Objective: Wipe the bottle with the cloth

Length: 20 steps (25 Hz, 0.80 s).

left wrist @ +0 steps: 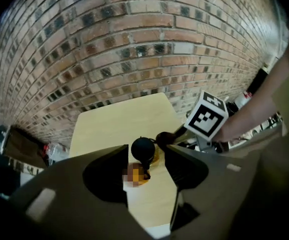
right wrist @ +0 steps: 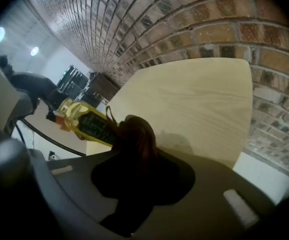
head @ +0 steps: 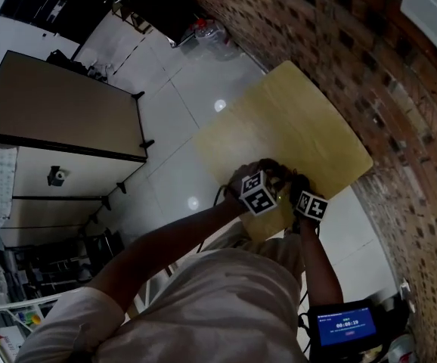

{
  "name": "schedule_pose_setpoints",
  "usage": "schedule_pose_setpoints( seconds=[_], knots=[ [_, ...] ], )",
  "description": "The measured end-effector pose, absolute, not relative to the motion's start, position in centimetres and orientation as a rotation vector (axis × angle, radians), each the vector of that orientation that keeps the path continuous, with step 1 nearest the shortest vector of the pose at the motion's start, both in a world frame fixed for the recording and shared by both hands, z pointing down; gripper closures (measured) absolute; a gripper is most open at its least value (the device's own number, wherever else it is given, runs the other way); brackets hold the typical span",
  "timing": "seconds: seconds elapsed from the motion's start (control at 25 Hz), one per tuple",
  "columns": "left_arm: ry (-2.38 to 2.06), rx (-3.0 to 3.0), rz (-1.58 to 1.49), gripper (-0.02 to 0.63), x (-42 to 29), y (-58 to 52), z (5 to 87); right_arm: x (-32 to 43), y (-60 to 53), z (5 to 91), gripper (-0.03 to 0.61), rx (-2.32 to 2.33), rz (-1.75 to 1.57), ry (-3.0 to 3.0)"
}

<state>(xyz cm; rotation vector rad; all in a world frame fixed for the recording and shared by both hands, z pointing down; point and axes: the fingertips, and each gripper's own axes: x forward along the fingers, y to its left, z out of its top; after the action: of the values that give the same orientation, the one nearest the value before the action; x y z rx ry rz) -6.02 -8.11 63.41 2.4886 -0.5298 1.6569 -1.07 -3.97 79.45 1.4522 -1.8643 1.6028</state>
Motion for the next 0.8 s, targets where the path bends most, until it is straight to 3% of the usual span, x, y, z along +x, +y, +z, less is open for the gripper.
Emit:
schedule_pose_setpoints(
  seconds=[0.12,0.4,0.52,0.6,0.8],
  knots=[
    [-0.328,2.674,1.795,0.324,-6.7,-7.7,63.1,1.3,-0.7,79.8,0.501,1.478,1.665,-1.829],
    [0.327,2.889,2.039,0.327,-6.5,-6.7,63.8,2.7,2.0,78.2,0.502,1.482,1.664,-1.879],
    [0.405,2.911,2.042,0.362,-5.5,-6.9,64.0,1.5,1.3,76.4,0.500,1.447,1.610,-1.976],
    [0.446,2.920,2.028,0.437,-4.9,-6.7,64.2,0.4,0.6,75.1,0.500,1.418,1.571,-2.050],
    [0.279,2.842,2.117,0.443,-4.7,-7.9,64.5,-1.7,-1.7,71.9,0.500,1.405,1.504,-2.228]
  ],
)
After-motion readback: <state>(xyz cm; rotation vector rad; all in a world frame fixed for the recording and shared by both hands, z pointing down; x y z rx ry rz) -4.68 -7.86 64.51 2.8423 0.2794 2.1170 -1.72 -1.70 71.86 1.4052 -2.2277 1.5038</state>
